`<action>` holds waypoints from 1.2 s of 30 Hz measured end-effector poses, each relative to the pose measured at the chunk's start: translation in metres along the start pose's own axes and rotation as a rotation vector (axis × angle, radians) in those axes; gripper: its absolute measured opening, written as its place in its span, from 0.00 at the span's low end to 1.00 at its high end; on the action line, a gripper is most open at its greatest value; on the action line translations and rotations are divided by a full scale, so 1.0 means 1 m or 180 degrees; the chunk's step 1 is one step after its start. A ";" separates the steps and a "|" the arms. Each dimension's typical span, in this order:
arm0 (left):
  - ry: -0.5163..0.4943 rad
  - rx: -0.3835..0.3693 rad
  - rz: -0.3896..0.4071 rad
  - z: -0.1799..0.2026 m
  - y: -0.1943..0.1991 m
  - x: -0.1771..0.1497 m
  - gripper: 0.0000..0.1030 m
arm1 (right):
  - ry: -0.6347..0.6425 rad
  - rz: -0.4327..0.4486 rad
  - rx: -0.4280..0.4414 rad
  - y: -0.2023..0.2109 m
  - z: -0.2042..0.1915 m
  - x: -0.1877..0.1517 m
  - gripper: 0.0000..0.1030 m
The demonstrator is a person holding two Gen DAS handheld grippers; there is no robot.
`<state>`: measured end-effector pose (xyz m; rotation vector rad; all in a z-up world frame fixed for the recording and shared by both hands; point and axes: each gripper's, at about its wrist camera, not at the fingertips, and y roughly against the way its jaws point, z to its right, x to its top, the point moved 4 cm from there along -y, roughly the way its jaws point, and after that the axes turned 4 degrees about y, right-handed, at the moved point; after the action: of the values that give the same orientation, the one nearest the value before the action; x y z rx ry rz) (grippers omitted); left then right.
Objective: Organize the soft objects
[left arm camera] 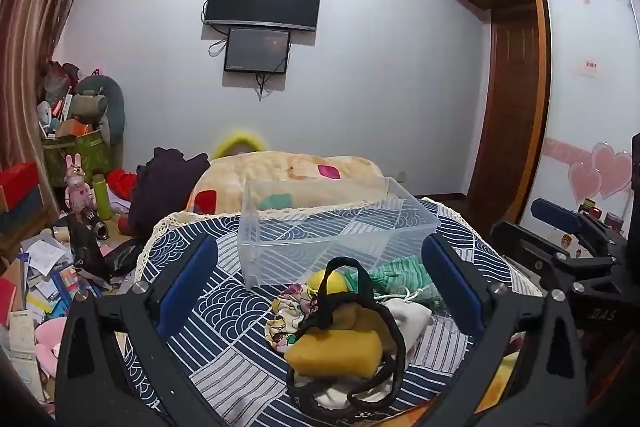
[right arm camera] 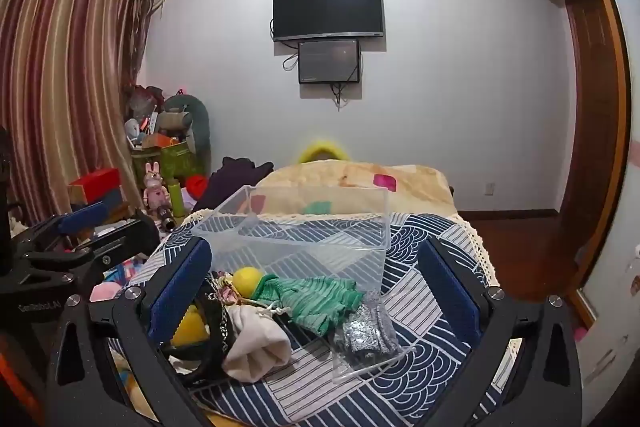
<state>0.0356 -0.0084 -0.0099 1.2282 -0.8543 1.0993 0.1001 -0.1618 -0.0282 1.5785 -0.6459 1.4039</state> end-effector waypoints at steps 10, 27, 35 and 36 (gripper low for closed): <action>-0.0086 0.0001 0.0033 0.006 0.004 0.001 1.00 | -0.0003 -0.0004 0.0006 -0.001 0.000 0.000 1.00; -0.0123 0.0032 0.0072 0.009 0.006 0.000 1.00 | -0.0033 0.0013 0.0009 0.001 -0.001 0.001 1.00; -0.0101 0.0055 0.0094 0.008 0.006 0.000 1.00 | -0.0044 0.0027 0.0013 0.002 -0.001 0.002 1.00; -0.0095 0.0057 0.0097 0.007 0.006 0.001 1.00 | -0.0047 0.0028 0.0015 0.002 -0.001 0.003 1.00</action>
<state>0.0300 -0.0154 -0.0064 1.2529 -0.8903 1.1178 0.0980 -0.1613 -0.0250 1.5930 -0.6593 1.4024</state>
